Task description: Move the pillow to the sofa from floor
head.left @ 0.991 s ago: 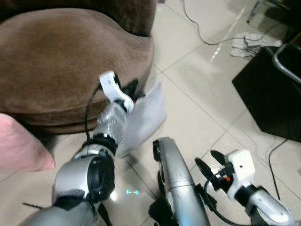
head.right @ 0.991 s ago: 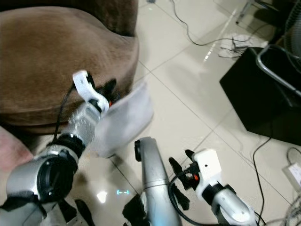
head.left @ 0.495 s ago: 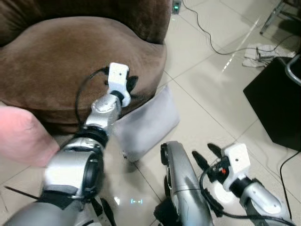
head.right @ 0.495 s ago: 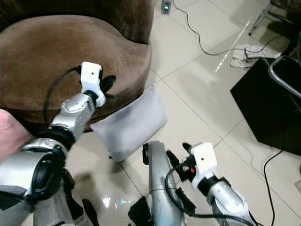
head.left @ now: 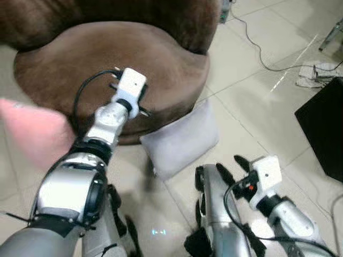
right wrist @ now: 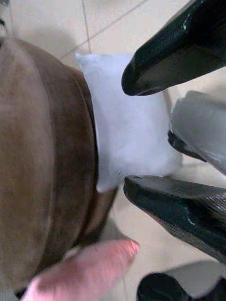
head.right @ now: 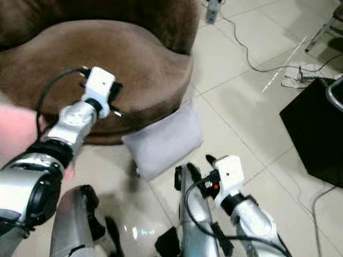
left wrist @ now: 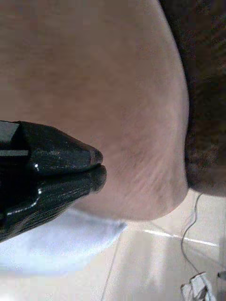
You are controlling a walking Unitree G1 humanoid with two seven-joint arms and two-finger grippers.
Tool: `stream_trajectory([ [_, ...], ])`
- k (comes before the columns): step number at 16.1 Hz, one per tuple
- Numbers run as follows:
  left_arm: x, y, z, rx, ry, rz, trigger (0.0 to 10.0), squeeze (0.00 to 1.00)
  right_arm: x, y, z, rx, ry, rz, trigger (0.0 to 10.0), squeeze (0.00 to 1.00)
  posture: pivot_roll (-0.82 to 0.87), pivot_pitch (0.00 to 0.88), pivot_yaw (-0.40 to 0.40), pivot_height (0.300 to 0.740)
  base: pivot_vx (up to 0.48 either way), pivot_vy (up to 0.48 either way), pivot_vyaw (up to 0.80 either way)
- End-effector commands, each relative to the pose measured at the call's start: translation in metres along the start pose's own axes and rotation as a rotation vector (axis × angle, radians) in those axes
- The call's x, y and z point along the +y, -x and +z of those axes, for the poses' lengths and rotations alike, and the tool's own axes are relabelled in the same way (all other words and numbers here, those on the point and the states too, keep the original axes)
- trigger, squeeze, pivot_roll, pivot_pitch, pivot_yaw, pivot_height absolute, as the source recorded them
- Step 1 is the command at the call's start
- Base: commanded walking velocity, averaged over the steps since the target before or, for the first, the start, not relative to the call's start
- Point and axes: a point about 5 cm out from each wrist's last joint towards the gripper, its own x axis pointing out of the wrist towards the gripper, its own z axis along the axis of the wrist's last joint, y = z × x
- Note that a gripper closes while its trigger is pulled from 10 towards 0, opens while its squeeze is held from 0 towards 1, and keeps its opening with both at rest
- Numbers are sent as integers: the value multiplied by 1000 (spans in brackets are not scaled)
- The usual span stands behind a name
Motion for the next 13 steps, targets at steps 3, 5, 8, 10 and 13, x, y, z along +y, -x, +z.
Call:
stream_trajectory([
  [3,-12,3,-17,59,-8,-48,10000,0,0,5,-6,24,3,-9,10000,0,-352,197,-34,520,-480,0,0],
  [5,-14,4,-21,79,-2,-54,10000,0,0,6,-5,23,7,-7,10000,0,-353,199,-36,520,-476,0,0],
  [8,-16,6,-28,105,1,-51,10000,0,-4,9,3,18,31,0,10000,0,-359,202,-43,520,-316,0,0],
  [10,-20,6,-29,100,-5,-67,10000,0,-5,9,4,22,38,0,10000,0,-360,207,-47,520,0,0,0],
  [13,-22,6,-30,95,18,-52,10000,0,2,9,1,28,30,18,10000,0,-357,212,-55,520,0,0,0],
])
